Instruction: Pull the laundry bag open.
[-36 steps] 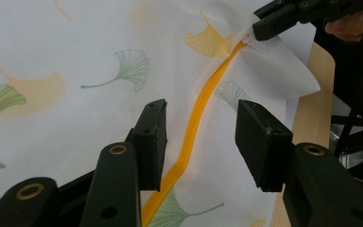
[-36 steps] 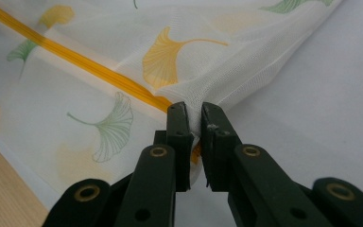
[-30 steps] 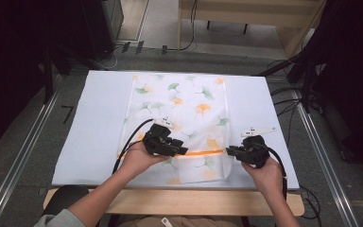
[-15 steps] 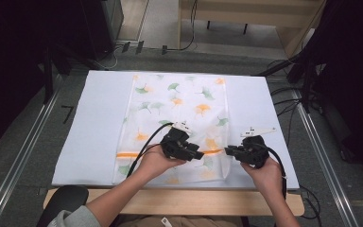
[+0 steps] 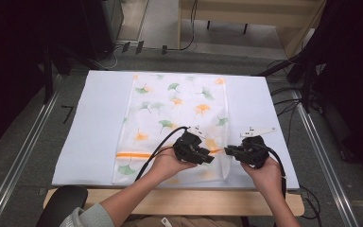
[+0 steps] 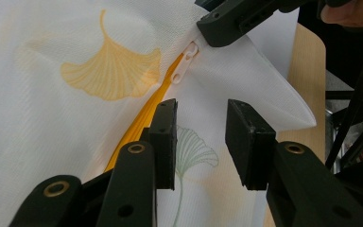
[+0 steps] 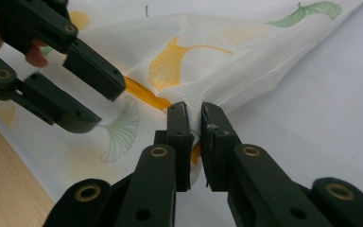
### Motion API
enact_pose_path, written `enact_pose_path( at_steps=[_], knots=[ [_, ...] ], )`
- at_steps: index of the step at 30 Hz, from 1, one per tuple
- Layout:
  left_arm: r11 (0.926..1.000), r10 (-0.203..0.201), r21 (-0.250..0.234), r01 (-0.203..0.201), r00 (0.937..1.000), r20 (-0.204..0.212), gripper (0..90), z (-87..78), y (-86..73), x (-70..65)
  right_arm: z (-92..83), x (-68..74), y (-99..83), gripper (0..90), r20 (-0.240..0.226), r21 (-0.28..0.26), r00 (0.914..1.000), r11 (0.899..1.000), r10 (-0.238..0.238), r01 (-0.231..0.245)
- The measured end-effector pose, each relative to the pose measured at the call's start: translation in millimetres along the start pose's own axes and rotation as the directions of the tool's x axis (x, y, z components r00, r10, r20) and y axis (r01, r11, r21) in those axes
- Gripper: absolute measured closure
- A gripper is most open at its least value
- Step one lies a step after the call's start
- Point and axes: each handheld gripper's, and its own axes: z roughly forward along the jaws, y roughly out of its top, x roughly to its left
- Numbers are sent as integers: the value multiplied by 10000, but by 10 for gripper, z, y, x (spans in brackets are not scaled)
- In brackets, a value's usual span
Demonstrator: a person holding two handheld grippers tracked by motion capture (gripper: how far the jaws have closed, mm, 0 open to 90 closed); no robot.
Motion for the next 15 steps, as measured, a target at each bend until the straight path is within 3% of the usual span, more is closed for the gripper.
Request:
enact_pose_path(
  at_steps=[4,8,15],
  knots=[
    [10000,1,27,-1,10000,-43,640,80,21,-10,-8,7,2,847,-148,-56,9999,10000,-44,43],
    [10000,29,17,-29,10000,-24,642,121,35,11,-44,21,3,850,-617,-241,9979,9995,-198,183],
    [9999,89,-102,-88,9999,95,647,171,52,19,-49,60,14,851,-825,-300,9953,9984,-500,477]
  ],
)
